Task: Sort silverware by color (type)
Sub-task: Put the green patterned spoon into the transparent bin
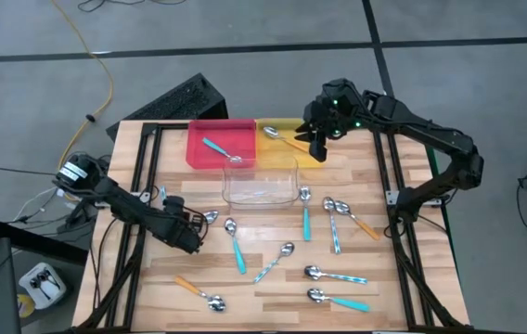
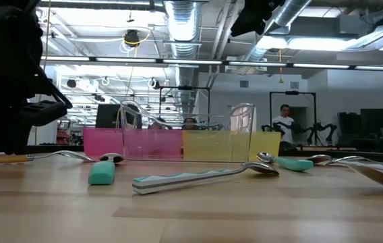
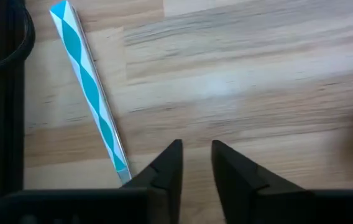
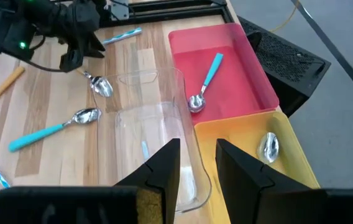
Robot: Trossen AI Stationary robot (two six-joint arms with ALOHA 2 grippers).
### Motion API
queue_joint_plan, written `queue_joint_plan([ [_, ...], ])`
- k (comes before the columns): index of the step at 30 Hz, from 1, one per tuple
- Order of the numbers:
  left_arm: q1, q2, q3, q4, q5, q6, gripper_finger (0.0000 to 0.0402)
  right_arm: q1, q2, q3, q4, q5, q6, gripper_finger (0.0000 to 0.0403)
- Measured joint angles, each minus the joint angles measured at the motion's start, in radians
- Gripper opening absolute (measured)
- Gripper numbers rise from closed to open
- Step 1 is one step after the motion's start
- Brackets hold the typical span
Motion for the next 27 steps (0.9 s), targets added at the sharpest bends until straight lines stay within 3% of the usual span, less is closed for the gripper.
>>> queue_joint_plan([
  [4,-0.066,0.0,0.016,0.041,-0.133,-0.105,0.001,0.0,0.0,0.0,-0.014,0.0,-0.031,0.0127],
  [6,-0.1,-0.001,0.044,0.012,-0.197,-0.174,0.0005,0.0,0.0,0.0,-0.022,0.0,-0.035,0.0127],
  [9,-0.123,-0.001,0.073,-0.059,-0.228,-0.15,0.0001,0.0,0.0,0.0,-0.027,0.0,-0.051,0.0127],
  [14,-0.073,-0.001,0.094,-0.126,-0.101,0.081,0.0,0.0,0.0,0.0,-0.027,0.0,-0.063,0.0127],
  [21,0.064,-0.001,0.108,-0.028,-0.005,0.65,0.0,0.0,0.0,0.0,-0.011,-0.001,-0.063,0.0127],
  [27,0.202,-0.002,0.159,-0.06,0.127,0.933,0.0,0.0,0.0,0.0,-0.011,0.0,-0.056,0.0127],
])
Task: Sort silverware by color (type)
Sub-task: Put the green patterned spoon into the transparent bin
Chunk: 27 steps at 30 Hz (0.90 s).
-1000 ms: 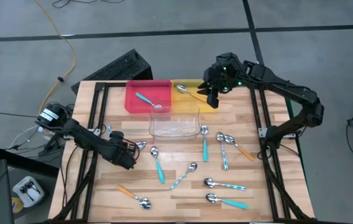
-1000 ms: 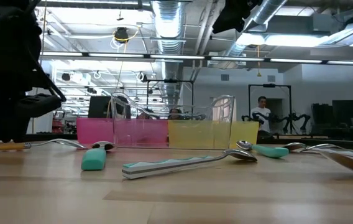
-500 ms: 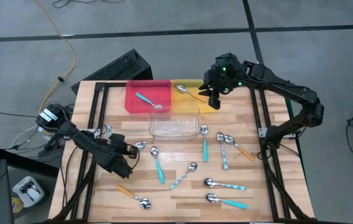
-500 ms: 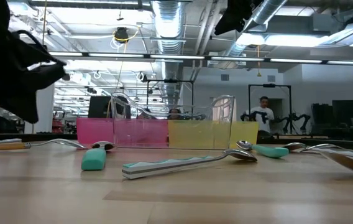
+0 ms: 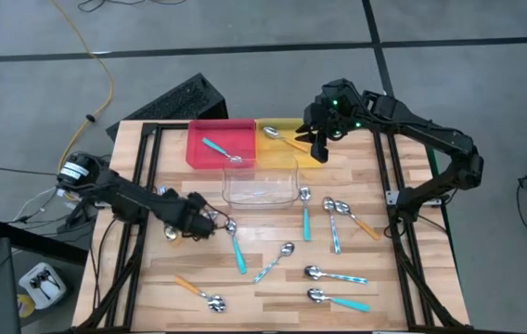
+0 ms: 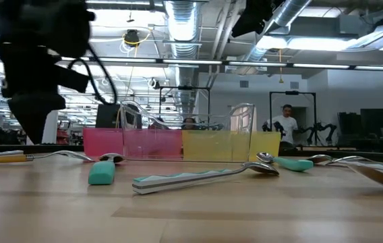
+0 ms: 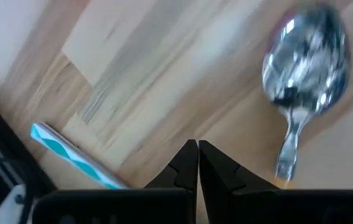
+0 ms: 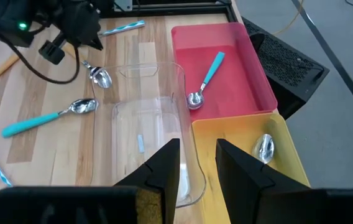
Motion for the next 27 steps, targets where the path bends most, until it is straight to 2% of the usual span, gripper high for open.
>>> queue_joint_plan([
  [6,0.072,0.0,0.07,-0.183,0.123,0.172,0.0,0.0,0.0,0.0,-0.002,0.0,0.008,0.0127],
  [12,0.09,0.0,0.138,-0.407,0.14,0.171,0.0,0.0,0.001,0.0,-0.003,0.0,0.011,0.0127],
  [16,0.073,0.0,0.112,-0.361,0.191,0.117,0.0,0.0,0.001,0.0,-0.007,0.0,0.011,0.0127],
  [19,0.043,0.0,0.071,-0.302,0.204,0.019,0.0,0.0,0.001,0.0,-0.007,0.0,0.009,0.0127],
  [22,0.011,0.0,0.027,-0.308,0.209,-0.08,0.0,0.0,0.001,0.0,-0.008,0.0,0.004,0.0127],
  [27,-0.047,0.0,-0.055,-0.287,0.289,-0.157,0.0,0.0,0.001,0.0,-0.01,0.0,0.003,0.0127],
])
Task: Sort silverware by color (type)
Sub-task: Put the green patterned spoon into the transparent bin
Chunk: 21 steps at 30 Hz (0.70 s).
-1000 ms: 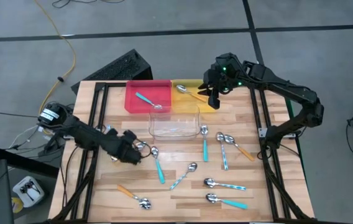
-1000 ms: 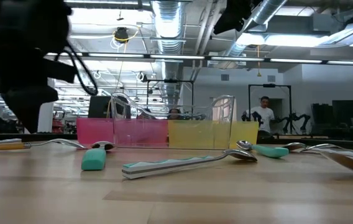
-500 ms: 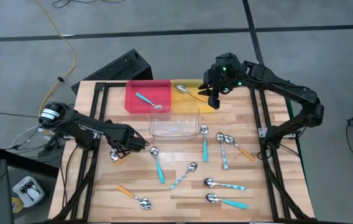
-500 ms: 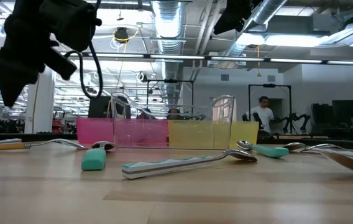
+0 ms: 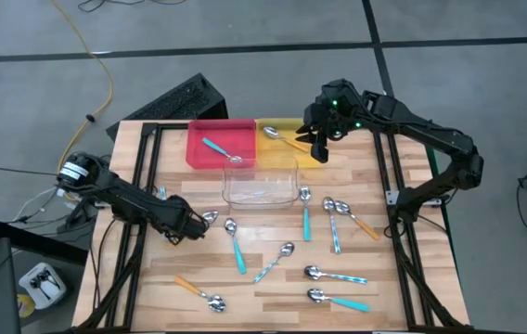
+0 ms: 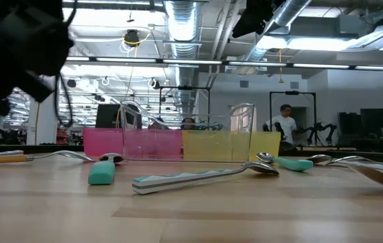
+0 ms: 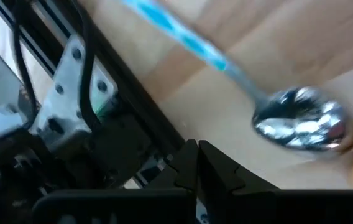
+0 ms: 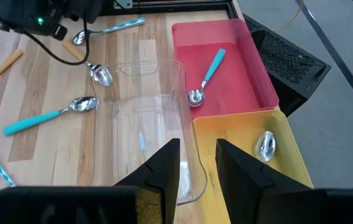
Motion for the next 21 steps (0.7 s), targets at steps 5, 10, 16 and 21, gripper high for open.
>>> queue_joint_plan([
  [5,-0.026,0.001,0.0,0.013,-0.052,-0.046,0.0,0.0,0.0,0.0,0.001,0.0,-0.001,0.0127],
  [10,-0.008,0.001,0.001,0.04,-0.074,-0.058,0.0,0.0,0.0,0.0,0.003,0.0,-0.001,0.0127],
  [16,-0.004,0.001,-0.003,0.135,-0.101,0.049,0.0,0.0,0.0,0.0,0.001,0.0,0.0,0.0127],
  [21,0.005,0.001,-0.039,0.155,-0.107,0.058,0.0,0.001,0.0,0.0,-0.001,0.0,0.0,0.0127],
])
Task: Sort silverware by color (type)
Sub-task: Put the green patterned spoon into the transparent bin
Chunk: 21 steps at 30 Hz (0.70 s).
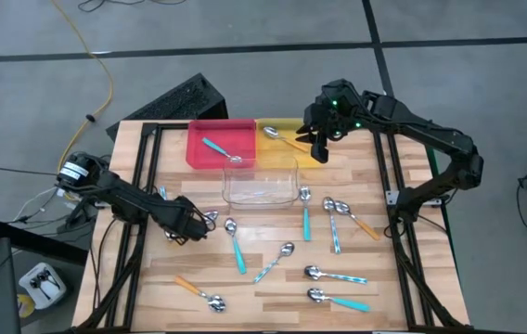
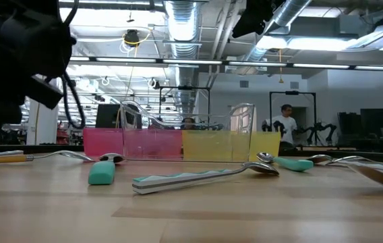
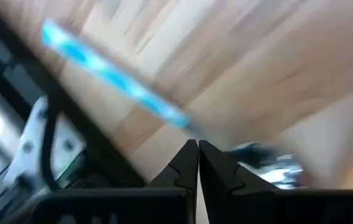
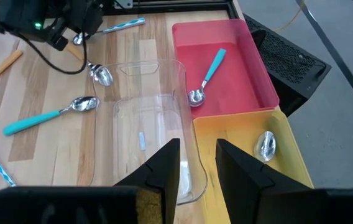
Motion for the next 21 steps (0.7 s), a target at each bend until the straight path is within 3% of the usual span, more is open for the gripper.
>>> queue_joint_plan([
  [14,0.001,0.0,-0.001,-0.001,0.041,0.029,0.0,0.0,0.0,0.0,-0.021,0.0,0.0,0.0127],
  [21,-0.017,0.013,-0.034,0.122,0.068,0.218,0.0,0.0,0.0,0.0,-0.022,0.0,-0.001,0.0127],
])
